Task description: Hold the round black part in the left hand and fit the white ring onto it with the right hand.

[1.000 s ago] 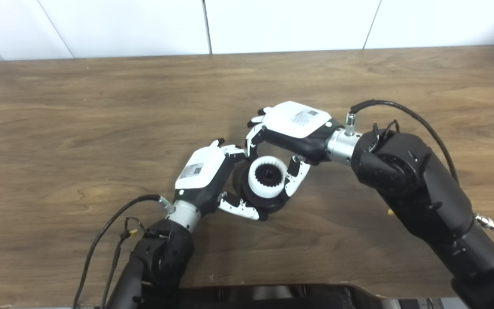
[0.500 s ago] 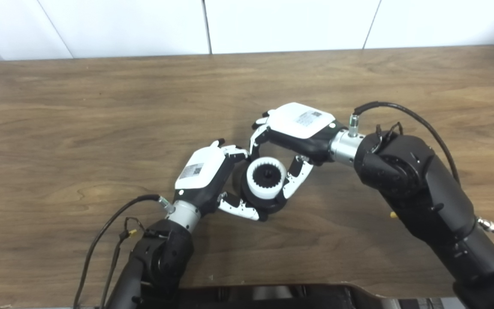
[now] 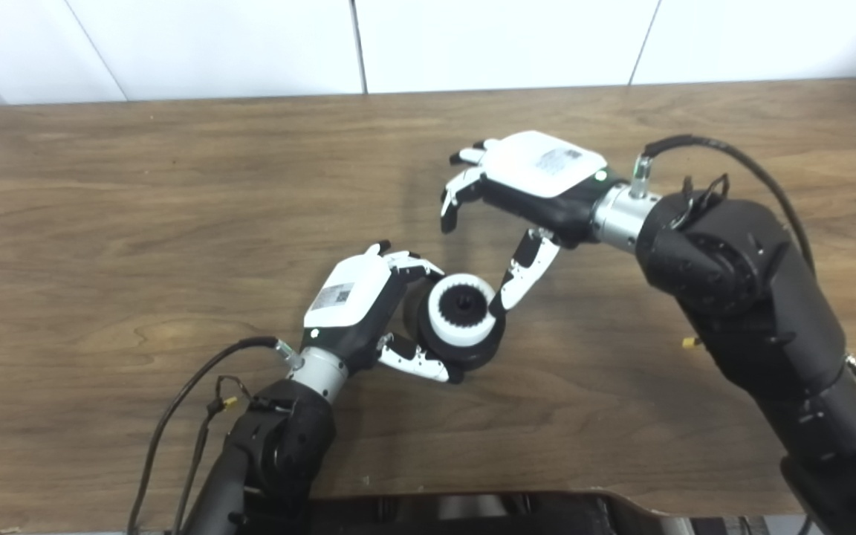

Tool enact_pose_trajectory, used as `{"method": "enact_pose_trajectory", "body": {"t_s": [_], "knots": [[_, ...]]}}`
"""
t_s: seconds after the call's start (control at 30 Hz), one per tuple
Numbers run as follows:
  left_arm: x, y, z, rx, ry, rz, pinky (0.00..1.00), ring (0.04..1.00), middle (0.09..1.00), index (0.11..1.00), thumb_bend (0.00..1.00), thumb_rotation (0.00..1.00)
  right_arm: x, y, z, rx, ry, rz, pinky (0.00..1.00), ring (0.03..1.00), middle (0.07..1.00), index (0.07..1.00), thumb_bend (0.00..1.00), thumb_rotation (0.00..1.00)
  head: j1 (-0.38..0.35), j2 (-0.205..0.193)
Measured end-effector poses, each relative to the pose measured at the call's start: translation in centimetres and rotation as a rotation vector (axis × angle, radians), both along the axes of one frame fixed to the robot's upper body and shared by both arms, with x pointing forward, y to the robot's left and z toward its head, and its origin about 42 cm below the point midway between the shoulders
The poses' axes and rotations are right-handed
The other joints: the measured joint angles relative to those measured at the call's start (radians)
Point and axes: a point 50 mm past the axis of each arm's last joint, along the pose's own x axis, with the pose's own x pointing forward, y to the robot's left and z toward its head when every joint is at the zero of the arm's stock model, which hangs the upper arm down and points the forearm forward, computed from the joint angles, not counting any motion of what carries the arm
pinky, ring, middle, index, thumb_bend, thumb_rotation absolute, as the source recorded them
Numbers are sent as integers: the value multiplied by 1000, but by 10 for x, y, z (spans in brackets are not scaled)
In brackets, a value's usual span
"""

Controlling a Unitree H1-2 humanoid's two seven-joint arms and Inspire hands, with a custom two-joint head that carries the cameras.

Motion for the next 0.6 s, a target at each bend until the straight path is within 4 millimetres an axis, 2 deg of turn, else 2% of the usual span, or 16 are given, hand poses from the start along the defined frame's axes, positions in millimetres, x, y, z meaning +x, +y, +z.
{"method": "enact_pose_trajectory", "body": {"t_s": [0.33, 0.57, 0.6], "knots": [[1, 1, 0, 6, -12, -3, 1000, 851, 762, 485, 524, 70, -2, -13, 7, 9, 1, -23, 988, 975, 847, 683, 1000, 320, 0, -2], [1, 2, 0, 13, -16, -3, 1000, 857, 776, 494, 520, 82, -2, -14, 7, 8, 1, -28, 985, 977, 846, 676, 1000, 317, -3, -2], [1, 2, 0, 19, -13, 0, 1000, 862, 782, 571, 743, 201, -2, -14, 7, 8, 1, -29, 981, 975, 844, 674, 1000, 319, -2, -2]]}}
